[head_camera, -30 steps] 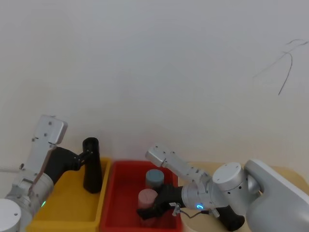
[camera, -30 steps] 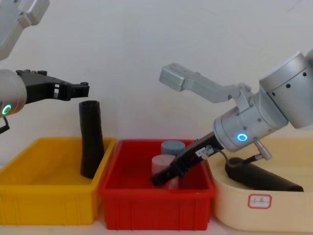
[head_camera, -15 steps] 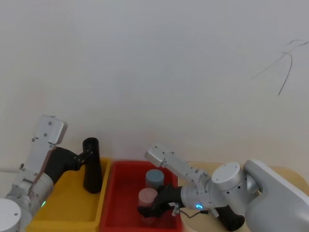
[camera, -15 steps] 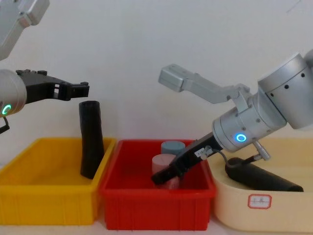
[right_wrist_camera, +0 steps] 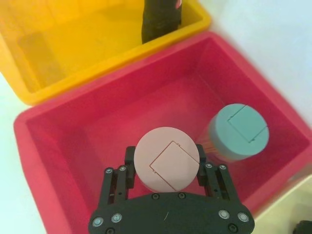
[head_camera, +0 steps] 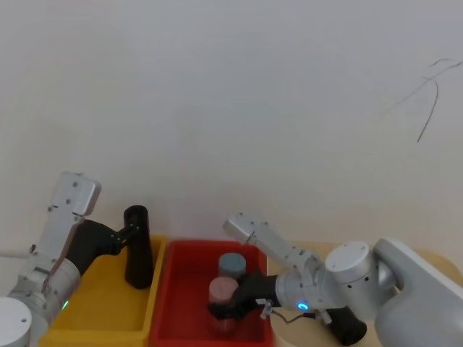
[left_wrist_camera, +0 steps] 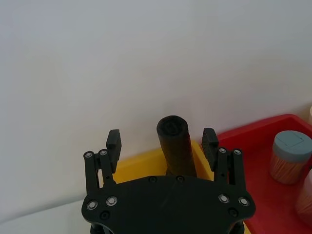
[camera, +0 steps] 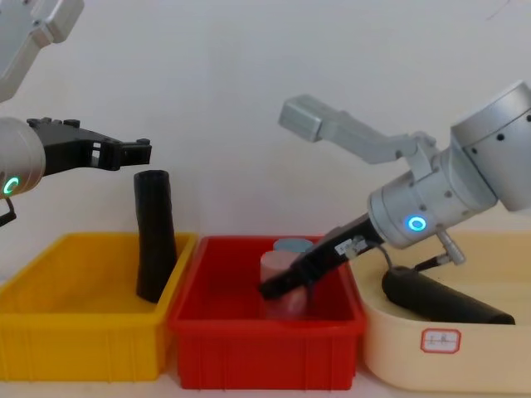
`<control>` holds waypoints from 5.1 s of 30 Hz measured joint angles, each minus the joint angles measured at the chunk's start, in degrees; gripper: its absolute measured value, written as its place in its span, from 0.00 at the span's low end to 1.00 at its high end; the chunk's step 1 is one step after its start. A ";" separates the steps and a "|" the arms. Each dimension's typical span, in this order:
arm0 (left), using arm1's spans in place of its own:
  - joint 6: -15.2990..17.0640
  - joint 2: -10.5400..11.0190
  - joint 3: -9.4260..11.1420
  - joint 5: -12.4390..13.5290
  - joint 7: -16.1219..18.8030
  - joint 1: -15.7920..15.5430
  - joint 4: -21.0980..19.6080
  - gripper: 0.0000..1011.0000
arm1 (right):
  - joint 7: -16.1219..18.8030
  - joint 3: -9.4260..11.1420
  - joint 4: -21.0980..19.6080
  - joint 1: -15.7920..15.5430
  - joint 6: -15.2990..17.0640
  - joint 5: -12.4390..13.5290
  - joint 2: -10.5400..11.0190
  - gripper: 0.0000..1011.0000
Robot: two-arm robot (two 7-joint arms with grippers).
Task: Pick up the garbage bag with the one hand and transfer it to the other hand.
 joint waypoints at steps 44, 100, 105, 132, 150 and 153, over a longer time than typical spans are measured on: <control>0.00 -0.01 0.00 0.00 0.00 0.00 0.00 0.99 | -12.76 20.49 -34.93 -13.33 12.81 10.19 13.46 0.67; 0.00 0.00 0.00 0.00 0.00 0.00 0.00 0.99 | -25.54 27.79 -27.21 -23.36 11.28 6.61 12.74 0.99; 0.00 0.00 0.00 0.00 0.00 0.00 0.00 0.99 | -26.36 28.09 -28.23 -24.16 10.00 6.27 12.32 0.99; 0.00 -0.01 0.00 0.00 0.00 0.00 0.00 0.99 | -31.72 27.33 -37.61 -30.50 -4.30 1.83 8.92 0.99; 0.00 0.00 0.00 0.00 0.00 0.00 0.00 0.99 | -31.92 26.07 -38.76 -31.68 -7.93 0.73 6.99 0.99; 0.00 0.00 0.00 0.00 0.00 0.00 0.00 0.99 | -31.93 26.02 -38.80 -31.73 -8.13 0.69 6.89 0.99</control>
